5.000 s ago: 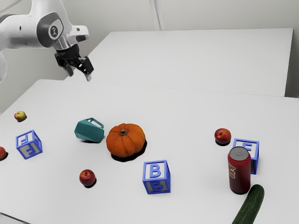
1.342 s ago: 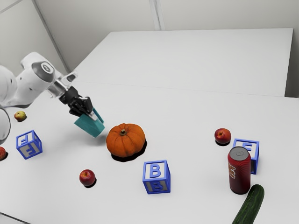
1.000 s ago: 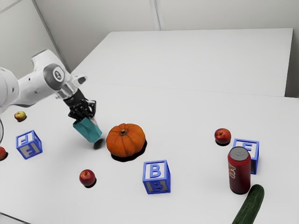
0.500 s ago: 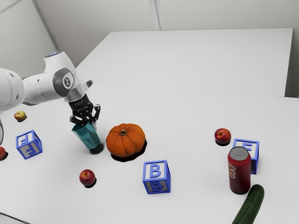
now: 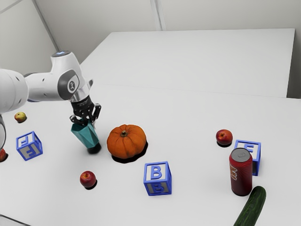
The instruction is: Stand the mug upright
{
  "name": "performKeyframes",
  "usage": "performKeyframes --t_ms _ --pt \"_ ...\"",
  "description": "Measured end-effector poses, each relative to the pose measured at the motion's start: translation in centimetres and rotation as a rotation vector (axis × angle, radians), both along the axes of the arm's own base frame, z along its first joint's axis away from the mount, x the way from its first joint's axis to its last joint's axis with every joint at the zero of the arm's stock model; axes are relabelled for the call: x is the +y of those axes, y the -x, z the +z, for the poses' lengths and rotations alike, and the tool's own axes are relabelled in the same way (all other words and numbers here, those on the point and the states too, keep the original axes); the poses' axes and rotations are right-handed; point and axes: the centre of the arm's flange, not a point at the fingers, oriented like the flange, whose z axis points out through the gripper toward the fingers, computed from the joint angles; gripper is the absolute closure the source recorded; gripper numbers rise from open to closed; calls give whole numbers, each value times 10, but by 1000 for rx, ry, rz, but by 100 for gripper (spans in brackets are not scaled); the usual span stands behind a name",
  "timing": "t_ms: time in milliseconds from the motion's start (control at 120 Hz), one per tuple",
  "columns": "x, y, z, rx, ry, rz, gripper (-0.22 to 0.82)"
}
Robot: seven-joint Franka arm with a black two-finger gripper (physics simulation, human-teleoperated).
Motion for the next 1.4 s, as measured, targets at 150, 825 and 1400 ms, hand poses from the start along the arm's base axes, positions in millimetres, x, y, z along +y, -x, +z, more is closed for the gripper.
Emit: performKeyframes --t_ms 150,825,1400 --pt "-2 -7 -13 -23 -4 58 77" --pt "-3 -27 -28 -24 -65 112 66" --pt "-5 -44 9 -83 -51 77 5"
